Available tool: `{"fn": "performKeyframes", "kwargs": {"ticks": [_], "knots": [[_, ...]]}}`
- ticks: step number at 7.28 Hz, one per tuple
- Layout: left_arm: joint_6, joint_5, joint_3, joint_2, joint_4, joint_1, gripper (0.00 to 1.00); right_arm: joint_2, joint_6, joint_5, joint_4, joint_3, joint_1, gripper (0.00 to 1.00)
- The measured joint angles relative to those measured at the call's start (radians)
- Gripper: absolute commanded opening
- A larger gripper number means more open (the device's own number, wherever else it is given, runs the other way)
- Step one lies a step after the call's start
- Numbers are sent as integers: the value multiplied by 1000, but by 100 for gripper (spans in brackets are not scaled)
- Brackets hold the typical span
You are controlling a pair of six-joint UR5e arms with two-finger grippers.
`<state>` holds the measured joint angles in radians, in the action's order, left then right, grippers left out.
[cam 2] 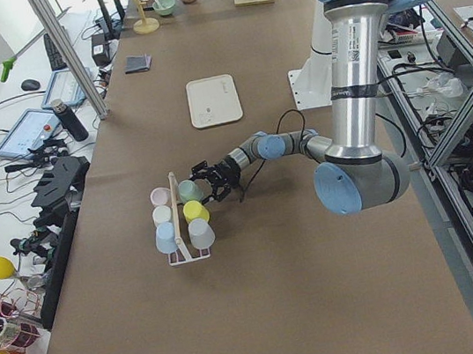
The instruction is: Pick up and place green cup on tray
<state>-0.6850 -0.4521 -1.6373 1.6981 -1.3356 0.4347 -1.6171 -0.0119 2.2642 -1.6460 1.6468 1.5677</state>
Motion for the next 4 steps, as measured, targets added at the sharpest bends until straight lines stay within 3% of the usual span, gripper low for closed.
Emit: {"fn": "performKeyframes", "kwargs": {"ticks": [4], "knots": [[0,1,12,0,-6,15,98,36,0,-40,13,-4,-3,100]]}}
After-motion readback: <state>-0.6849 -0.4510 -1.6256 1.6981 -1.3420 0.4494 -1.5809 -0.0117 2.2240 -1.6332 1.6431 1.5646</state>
